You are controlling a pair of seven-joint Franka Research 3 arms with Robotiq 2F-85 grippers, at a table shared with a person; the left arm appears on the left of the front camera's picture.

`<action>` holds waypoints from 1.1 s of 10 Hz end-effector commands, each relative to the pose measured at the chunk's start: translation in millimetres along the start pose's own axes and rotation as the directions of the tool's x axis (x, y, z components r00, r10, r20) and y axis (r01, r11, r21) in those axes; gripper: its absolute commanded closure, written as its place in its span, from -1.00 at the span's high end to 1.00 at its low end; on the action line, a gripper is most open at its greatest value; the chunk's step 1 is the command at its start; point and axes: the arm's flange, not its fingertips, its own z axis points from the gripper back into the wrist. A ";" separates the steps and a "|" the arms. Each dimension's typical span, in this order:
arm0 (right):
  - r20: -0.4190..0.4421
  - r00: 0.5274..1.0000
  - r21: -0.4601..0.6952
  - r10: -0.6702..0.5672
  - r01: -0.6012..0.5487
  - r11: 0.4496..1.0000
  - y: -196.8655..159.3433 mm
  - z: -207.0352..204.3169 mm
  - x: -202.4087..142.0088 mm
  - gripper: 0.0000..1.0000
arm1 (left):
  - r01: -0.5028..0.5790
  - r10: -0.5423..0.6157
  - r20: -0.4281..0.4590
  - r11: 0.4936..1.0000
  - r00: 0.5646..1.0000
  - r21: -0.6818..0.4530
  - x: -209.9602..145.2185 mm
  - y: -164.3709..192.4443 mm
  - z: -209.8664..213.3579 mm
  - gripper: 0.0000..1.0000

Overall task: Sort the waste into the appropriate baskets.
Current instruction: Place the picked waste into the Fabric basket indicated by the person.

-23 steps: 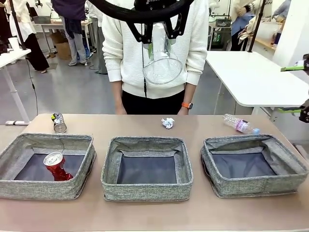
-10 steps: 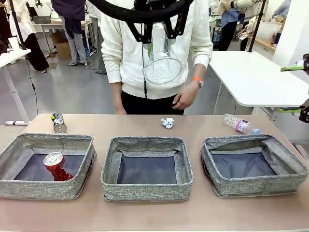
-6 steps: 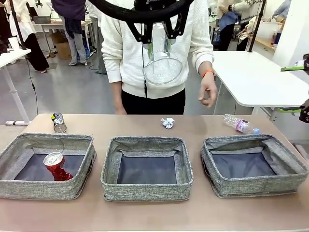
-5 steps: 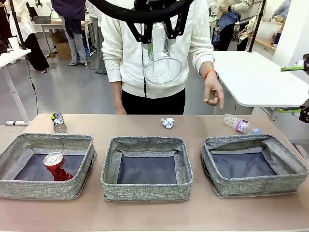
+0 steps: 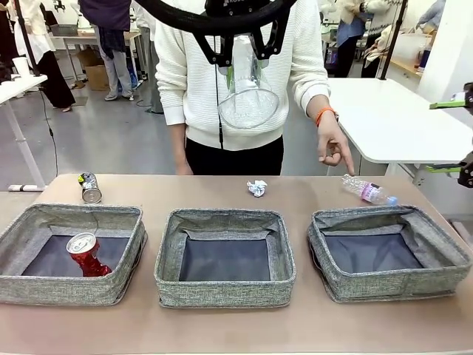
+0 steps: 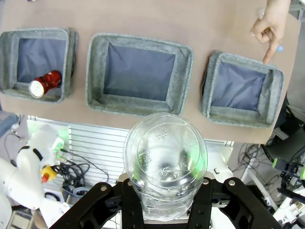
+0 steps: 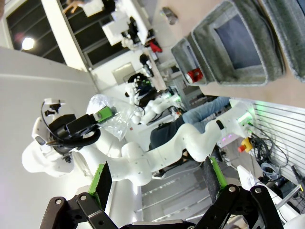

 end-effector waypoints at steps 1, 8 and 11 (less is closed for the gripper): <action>-0.006 1.000 0.017 -0.018 0.018 1.000 4.8 -1.0 -2.8 1.00 | -0.009 0.009 0.004 1.000 1.000 -0.002 -0.9 1.8 2.3 -0.26; 0.307 0.950 0.084 -0.056 0.032 0.996 -21.2 124.0 5.9 1.00 | 0.141 -0.081 0.251 0.962 0.965 -0.233 -77.0 -25.3 -88.1 -0.26; 0.138 0.923 0.110 0.360 -0.376 0.920 -38.2 208.0 5.2 1.00 | 0.276 -0.231 0.197 0.929 0.953 -0.246 -99.8 -79.5 -135.3 -0.26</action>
